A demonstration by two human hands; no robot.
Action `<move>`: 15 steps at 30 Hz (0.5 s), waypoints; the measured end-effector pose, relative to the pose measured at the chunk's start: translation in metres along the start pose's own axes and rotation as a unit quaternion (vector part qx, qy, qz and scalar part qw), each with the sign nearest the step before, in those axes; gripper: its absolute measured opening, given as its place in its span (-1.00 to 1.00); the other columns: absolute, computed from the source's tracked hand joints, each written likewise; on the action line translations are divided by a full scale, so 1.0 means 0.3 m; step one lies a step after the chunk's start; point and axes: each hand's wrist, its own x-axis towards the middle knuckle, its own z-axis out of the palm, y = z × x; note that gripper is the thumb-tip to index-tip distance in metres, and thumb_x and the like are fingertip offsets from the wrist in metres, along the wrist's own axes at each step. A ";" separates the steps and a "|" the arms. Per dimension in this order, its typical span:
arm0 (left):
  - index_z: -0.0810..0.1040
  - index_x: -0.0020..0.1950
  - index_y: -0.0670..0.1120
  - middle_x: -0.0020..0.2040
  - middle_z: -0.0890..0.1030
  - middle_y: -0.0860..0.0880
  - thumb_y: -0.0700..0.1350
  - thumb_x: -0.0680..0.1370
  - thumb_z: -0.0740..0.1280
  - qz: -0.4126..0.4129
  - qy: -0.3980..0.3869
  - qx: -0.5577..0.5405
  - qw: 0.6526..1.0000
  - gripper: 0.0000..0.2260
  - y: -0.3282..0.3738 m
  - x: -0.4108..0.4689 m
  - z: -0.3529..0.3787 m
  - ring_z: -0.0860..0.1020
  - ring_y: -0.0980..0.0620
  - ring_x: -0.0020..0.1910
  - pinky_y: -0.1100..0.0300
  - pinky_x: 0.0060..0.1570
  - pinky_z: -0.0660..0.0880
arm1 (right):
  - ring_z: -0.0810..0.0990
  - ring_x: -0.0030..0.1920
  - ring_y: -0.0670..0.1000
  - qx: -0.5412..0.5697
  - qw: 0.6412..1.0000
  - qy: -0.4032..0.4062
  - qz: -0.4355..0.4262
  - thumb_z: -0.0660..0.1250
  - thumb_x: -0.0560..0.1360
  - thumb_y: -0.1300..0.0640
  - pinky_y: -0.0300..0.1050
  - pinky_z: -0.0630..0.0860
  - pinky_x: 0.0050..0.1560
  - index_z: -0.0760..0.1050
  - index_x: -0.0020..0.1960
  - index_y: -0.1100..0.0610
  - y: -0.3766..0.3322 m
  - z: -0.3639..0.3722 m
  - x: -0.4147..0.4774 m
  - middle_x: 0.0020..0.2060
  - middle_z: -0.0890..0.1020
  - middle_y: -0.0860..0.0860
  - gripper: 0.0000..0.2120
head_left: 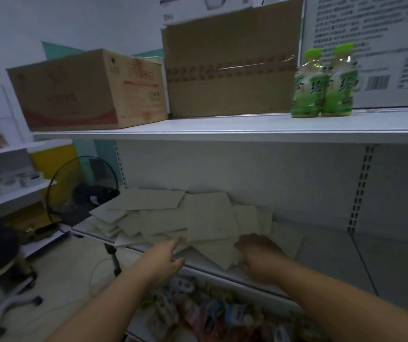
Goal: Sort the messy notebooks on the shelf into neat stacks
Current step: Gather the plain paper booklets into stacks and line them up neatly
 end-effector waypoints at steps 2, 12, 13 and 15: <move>0.19 0.52 0.04 0.50 0.27 0.02 0.08 0.58 0.21 0.014 -0.006 -0.016 1.000 -0.48 0.003 0.045 0.006 0.33 0.03 0.41 0.22 0.34 0.28 | 0.38 0.27 0.12 0.028 0.998 0.014 0.062 0.08 0.58 0.03 -0.07 0.37 0.18 0.30 0.36 0.12 0.002 0.001 0.079 0.29 0.40 0.12 -0.62; 0.28 0.48 -0.08 0.45 0.35 -0.07 0.01 0.60 0.19 -0.064 0.014 -0.133 0.989 -0.54 -0.009 0.343 -0.043 0.37 -0.04 0.37 0.24 0.30 0.33 | 0.50 0.23 0.09 0.192 0.948 0.061 0.247 0.16 0.53 -0.12 -0.10 0.43 0.11 0.42 0.22 0.13 0.039 -0.010 0.421 0.23 0.51 0.07 -0.59; 0.28 0.48 -0.08 0.44 0.36 -0.07 0.00 0.60 0.19 -0.064 0.019 -0.144 0.987 -0.55 -0.008 0.367 -0.035 0.38 -0.03 0.37 0.27 0.28 0.32 | 0.51 0.20 0.09 0.199 0.945 0.055 0.253 0.18 0.52 -0.15 -0.10 0.44 0.09 0.44 0.20 0.13 0.038 -0.004 0.440 0.21 0.53 0.07 -0.59; 0.30 0.46 -0.09 0.40 0.40 -0.08 -0.02 0.58 0.23 -0.075 0.042 -0.199 0.976 -0.55 -0.001 0.402 -0.026 0.41 -0.01 0.34 0.29 0.23 0.33 | 0.56 0.11 0.09 0.231 0.935 0.040 0.265 0.25 0.46 -0.18 -0.11 0.46 -0.01 0.49 0.10 0.12 0.046 0.016 0.467 0.12 0.58 0.08 -0.59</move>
